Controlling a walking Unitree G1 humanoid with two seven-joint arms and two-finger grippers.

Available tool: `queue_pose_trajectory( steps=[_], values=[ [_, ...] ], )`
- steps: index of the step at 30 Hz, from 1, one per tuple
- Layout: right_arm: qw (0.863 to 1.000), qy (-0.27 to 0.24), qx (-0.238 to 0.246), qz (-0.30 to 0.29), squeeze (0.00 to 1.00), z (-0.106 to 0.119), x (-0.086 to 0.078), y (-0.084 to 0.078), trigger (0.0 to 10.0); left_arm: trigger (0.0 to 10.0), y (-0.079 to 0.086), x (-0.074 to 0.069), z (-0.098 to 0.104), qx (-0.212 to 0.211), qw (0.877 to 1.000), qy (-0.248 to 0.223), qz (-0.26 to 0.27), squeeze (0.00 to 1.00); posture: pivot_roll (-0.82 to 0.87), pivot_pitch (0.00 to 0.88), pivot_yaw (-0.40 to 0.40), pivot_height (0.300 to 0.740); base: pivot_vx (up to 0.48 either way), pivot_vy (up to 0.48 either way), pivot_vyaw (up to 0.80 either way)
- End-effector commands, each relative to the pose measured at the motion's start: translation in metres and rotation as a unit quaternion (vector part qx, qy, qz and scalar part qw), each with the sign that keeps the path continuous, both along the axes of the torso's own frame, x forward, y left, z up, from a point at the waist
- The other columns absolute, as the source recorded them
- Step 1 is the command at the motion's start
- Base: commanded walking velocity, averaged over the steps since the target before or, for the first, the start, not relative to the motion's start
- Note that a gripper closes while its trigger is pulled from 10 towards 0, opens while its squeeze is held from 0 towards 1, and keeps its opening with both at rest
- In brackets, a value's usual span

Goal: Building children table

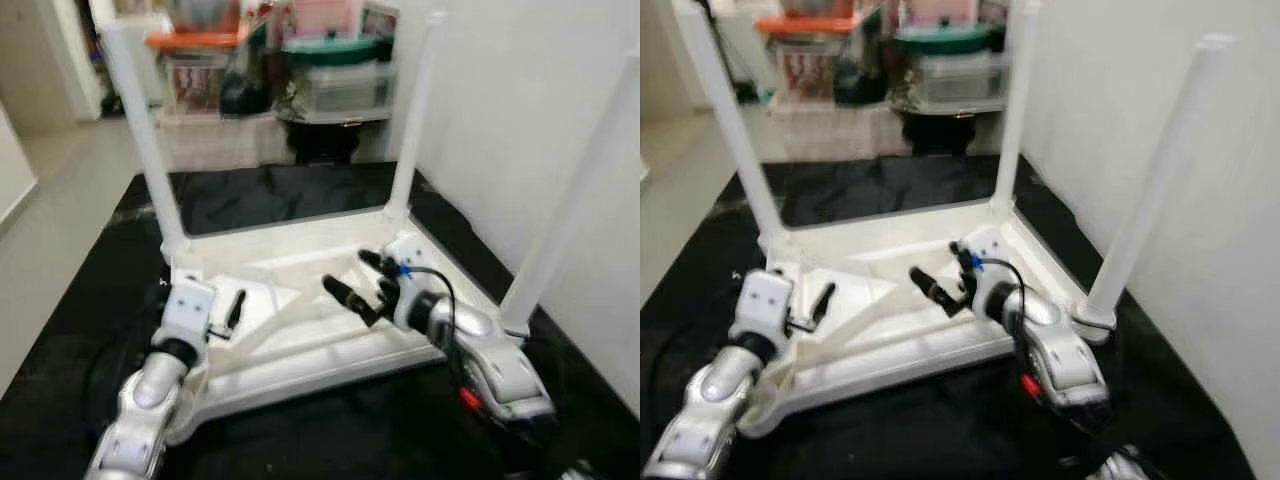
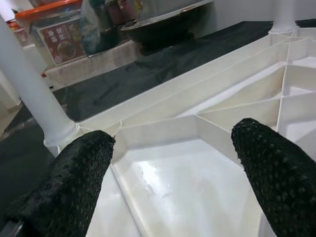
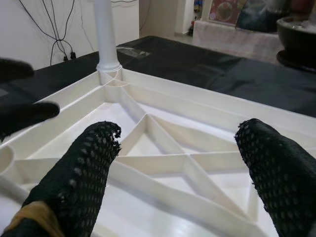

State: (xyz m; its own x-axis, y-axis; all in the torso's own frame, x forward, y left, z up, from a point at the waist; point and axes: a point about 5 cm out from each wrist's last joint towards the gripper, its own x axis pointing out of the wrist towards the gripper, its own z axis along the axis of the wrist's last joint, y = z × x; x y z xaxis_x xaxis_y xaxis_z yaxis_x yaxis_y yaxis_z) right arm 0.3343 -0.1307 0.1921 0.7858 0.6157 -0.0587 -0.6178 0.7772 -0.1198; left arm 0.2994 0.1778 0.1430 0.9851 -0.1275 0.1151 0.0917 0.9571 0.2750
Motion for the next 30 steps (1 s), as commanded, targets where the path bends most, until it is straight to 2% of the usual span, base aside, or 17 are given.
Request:
queue_pose_trajectory(
  steps=[1,4,6,9,10,11,12,14,15,17,20,22,23,26,30],
  values=[
    [1.0,-0.007,0.0,-0.013,0.0,0.004,0.002,-0.001,10.0,10.0,0.002,-0.003,-0.003,-0.002,1.0,0.005,0.0,0.0,0.08,0.0,-0.035,0.74,0.0,-0.48,0.0],
    [1.0,-0.005,0.001,-0.018,0.0,0.005,0.002,-0.001,10.0,10.0,0.002,-0.004,-0.003,-0.003,1.0,0.004,0.0,0.0,0.08,0.0,-0.035,0.74,0.0,-0.48,0.0],
    [1.0,-0.001,-0.004,-0.021,0.0,0.005,0.002,-0.005,10.0,10.0,0.001,-0.005,-0.003,-0.01,1.0,0.002,-0.002,0.0,0.07,0.0,-0.035,0.74,0.0,0.0,0.0],
    [0.999,0.012,-0.018,-0.044,0.0,0.003,0.004,-0.019,10.0,10.0,0.0,-0.006,-0.003,-0.015,1.0,0.001,-0.004,0.0,0.07,0.0,-0.035,0.74,0.0,0.0,0.0],
    [0.999,0.012,-0.018,-0.044,0.0,0.003,0.004,-0.019,10.0,10.0,0.0,-0.006,-0.003,-0.015,1.0,0.001,-0.004,0.0,0.07,0.0,-0.035,0.74,0.0,0.0,0.0],
    [0.996,0.022,-0.031,-0.077,0.0,0.002,0.008,-0.032,10.0,10.0,0.0,-0.006,-0.003,-0.016,1.0,0.002,-0.003,0.0,0.07,0.0,-0.033,0.74,0.0,0.0,0.0],
    [0.996,0.022,-0.031,-0.077,0.0,0.002,0.008,-0.032,10.0,10.0,0.0,-0.006,-0.003,-0.016,1.0,0.002,-0.003,0.0,0.07,0.0,-0.033,0.74,0.0,0.0,0.0],
    [0.986,0.055,-0.064,-0.141,0.0,-0.004,0.013,-0.059,10.0,10.0,0.002,-0.006,-0.005,-0.014,1.0,0.006,-0.002,0.0,0.06,0.0,-0.027,0.74,0.0,0.0,0.0],
    [0.982,0.064,-0.073,-0.162,0.0,-0.007,0.014,-0.067,10.0,10.0,0.001,-0.005,-0.005,-0.014,1.0,0.007,-0.002,0.0,0.05,0.0,-0.026,0.74,0.0,0.0,0.0],
    [0.98,0.071,-0.074,-0.172,0.0,-0.009,0.014,-0.071,10.0,10.0,0.0,-0.005,-0.006,-0.015,1.0,0.007,-0.003,0.0,0.05,0.0,-0.026,0.74,0.0,0.0,0.0],
    [0.978,0.085,-0.075,-0.173,0.0,-0.013,0.015,-0.068,10.0,10.0,-0.002,-0.005,-0.006,-0.014,1.0,0.009,-0.006,0.0,0.05,0.0,-0.024,0.74,0.0,0.0,0.0],
    [0.979,0.101,-0.072,-0.159,0.0,-0.018,0.016,-0.056,10.0,10.0,0.005,-0.006,-0.009,-0.008,1.0,0.015,0.007,0.0,0.06,0.0,-0.03,0.74,0.0,0.0,0.0],
    [0.979,0.101,-0.072,-0.159,0.0,-0.018,0.016,-0.056,10.0,10.0,0.005,-0.006,-0.009,-0.008,1.0,0.015,0.007,0.0,0.06,0.0,-0.03,0.74,0.0,0.0,0.0],
    [0.981,0.115,-0.069,-0.141,0.0,-0.023,0.018,-0.039,10.0,10.0,0.016,-0.008,-0.012,0.002,0.999,0.026,0.032,0.0,0.07,0.0,-0.034,0.74,0.0,0.0,0.0],
    [0.984,0.118,-0.062,-0.116,0.0,-0.026,0.021,-0.018,10.0,10.0,0.016,-0.01,-0.014,-0.004,0.999,0.028,0.032,0.0,0.07,0.0,-0.041,0.74,0.0,0.0,0.0]
  ],
)
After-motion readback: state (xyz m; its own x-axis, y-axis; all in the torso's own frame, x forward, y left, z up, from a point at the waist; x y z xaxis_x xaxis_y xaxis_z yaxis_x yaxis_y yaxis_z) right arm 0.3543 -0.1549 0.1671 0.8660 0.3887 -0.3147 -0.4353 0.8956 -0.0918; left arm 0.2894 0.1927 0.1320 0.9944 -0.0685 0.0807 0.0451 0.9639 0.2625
